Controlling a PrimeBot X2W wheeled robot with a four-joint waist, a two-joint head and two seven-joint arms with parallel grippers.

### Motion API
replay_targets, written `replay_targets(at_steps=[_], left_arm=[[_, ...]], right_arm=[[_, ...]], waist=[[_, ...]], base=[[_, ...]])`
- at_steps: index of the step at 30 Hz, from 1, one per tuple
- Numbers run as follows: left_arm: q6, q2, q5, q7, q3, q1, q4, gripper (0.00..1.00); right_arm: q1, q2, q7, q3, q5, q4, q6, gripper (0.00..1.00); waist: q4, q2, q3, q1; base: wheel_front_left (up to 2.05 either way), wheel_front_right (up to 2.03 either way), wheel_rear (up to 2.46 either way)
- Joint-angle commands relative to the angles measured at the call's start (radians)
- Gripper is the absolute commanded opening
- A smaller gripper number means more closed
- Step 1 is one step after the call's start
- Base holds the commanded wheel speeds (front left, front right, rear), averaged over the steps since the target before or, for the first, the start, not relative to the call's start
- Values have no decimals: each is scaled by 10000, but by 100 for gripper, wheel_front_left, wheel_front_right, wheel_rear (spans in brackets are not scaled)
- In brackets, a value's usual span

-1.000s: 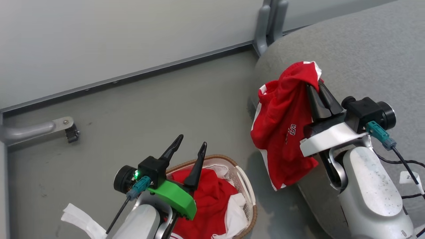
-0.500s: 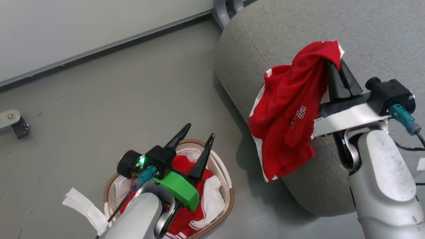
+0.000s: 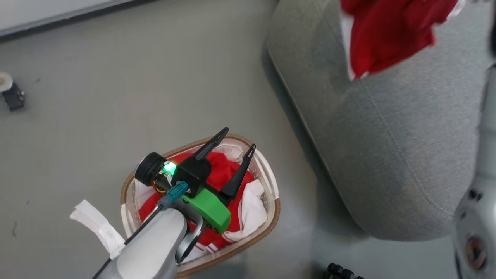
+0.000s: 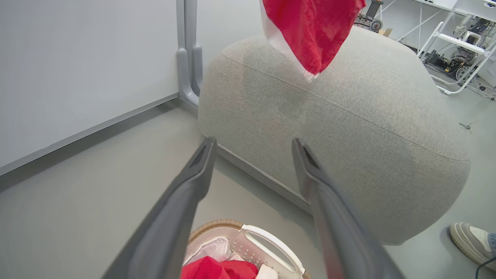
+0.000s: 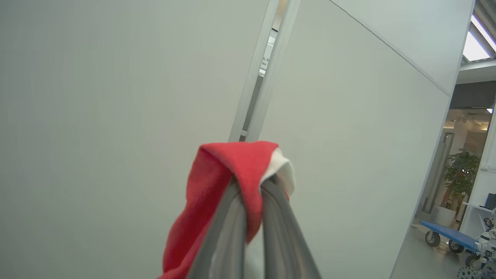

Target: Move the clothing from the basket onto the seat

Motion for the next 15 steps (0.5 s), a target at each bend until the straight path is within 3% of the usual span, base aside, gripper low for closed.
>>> replay_targets(at_steps=[1,9,15], left_arm=[[-30,114,67,4,-62,-288,-77,100],[35,499,190,254,-131,-497,-631,100],[190,820,254,453,-69,-526,-1059,100]], right_arm=[[-601,-420,-21,-292,-215,159,-10,0],[-2752,-2302,-15,-1629,-937,1722,-10,0],[-3024,-2867,-13,-2408,-970,2696,-10,0]], waist=[[709,80,785,-1],[1120,80,1844,-1],[1240,80,2518,-1]], base=[[0,0,0],[0,0,0],[0,0,0]])
